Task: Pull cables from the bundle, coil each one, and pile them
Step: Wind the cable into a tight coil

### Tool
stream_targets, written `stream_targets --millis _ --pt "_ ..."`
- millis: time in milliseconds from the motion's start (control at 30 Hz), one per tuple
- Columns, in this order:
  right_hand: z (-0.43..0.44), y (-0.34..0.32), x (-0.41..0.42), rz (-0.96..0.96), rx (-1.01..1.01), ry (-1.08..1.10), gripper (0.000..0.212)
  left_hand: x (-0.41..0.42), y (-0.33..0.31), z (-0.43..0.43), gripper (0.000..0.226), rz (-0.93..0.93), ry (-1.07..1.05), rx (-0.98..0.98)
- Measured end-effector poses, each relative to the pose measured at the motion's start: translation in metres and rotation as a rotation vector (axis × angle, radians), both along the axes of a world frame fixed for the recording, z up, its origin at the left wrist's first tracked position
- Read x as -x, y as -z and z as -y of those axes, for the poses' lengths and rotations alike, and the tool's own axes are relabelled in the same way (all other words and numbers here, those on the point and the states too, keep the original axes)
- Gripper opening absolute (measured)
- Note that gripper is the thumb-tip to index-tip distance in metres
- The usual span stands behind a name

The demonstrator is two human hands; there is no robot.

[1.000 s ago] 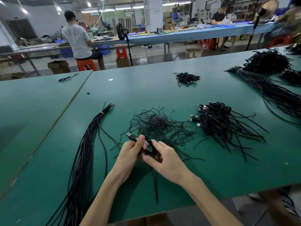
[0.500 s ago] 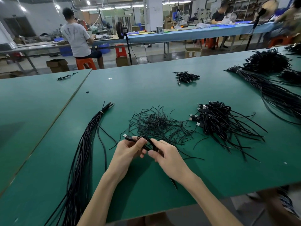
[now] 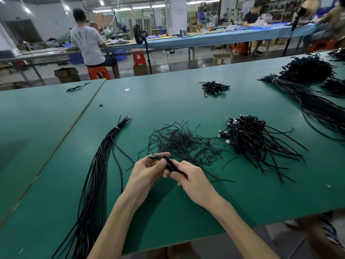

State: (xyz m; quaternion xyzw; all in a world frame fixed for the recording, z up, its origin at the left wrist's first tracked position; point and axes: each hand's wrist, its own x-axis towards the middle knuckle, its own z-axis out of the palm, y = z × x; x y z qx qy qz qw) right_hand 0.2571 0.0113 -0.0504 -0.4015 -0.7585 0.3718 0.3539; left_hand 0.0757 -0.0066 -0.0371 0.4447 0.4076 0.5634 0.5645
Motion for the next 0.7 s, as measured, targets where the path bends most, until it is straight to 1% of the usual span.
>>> stream_targets --millis 67,133,267,333,433,567,700 --pt "-0.0003 0.0007 0.0003 -0.004 -0.002 -0.004 0.035 0.0009 0.0 -0.0004 0.035 -0.002 0.046 0.01" --pt "-0.0004 0.0013 0.0004 -0.008 0.001 -0.002 0.034 0.0011 0.0005 -0.0006 0.035 -0.037 0.056 0.009" --pt "-0.0002 0.002 0.001 0.016 0.006 0.009 0.033 0.0007 0.0016 -0.0004 0.038 -0.231 0.014 -0.04" --pt "0.0006 0.0022 0.0019 0.036 0.004 0.008 0.033 0.0001 0.0029 -0.0012 0.039 -0.297 0.003 -0.06" --pt "0.0022 0.0018 0.0031 0.064 0.002 0.005 0.036 -0.0012 0.0037 -0.0009 0.033 -0.333 -0.02 -0.083" --pt "0.004 -0.001 0.0027 0.058 -0.01 -0.008 0.035 -0.005 0.0043 -0.0018 0.029 -0.356 -0.118 -0.097" --pt "0.0039 0.0007 0.0023 0.038 0.009 -0.012 0.027 -0.0082 0.0042 -0.0012 0.028 -0.429 -0.177 -0.138"
